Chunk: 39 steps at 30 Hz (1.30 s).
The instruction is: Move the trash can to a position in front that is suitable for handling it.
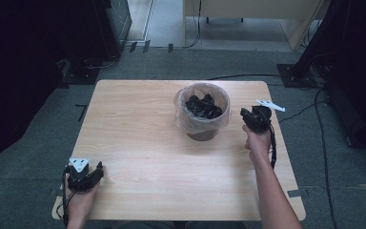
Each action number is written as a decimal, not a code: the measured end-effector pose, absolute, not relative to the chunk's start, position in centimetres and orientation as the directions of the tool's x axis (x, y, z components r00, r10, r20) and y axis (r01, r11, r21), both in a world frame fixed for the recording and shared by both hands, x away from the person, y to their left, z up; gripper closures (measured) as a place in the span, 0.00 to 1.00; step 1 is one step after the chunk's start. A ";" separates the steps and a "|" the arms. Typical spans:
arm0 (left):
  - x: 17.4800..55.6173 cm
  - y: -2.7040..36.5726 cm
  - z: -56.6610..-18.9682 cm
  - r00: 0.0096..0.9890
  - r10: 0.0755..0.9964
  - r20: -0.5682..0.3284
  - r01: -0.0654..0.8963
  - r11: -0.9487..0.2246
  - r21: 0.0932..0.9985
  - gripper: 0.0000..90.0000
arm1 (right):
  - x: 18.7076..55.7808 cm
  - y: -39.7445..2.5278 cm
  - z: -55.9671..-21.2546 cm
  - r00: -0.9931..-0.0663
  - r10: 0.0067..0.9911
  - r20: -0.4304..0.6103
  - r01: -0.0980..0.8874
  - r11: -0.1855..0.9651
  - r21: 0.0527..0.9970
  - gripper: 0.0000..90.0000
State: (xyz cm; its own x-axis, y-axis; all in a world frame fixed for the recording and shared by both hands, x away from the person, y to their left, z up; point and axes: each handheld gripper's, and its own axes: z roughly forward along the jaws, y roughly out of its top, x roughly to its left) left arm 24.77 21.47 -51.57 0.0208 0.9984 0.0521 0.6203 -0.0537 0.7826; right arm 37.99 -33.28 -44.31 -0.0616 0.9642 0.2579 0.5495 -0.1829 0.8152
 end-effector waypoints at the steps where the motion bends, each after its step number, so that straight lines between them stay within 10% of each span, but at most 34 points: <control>1: 24.9 21.2 -51.5 0.029 0.998 0.051 0.616 -0.058 0.786 0.57 | 38.4 -33.0 -44.2 -0.070 0.967 0.244 0.551 -0.166 0.818 1.00; 19: 30.2 14.0 -47.8 0.206 0.975 -0.080 0.535 -0.043 0.844 0.72 | 41.4 -29.4 -43.8 -0.259 0.934 0.247 0.569 -0.059 0.820 1.00; 26: 32.6 11.5 -47.6 0.231 0.970 -0.079 0.517 -0.054 0.854 0.73 | 40.0 -27.9 -43.7 -0.496 0.833 0.247 0.537 0.070 0.841 1.00; 39: 37.2 6.2 -47.4 0.224 0.958 -0.179 0.537 0.032 0.843 0.82 | 42.5 -26.6 -44.3 -0.249 0.932 0.264 0.536 -0.094 0.839 0.99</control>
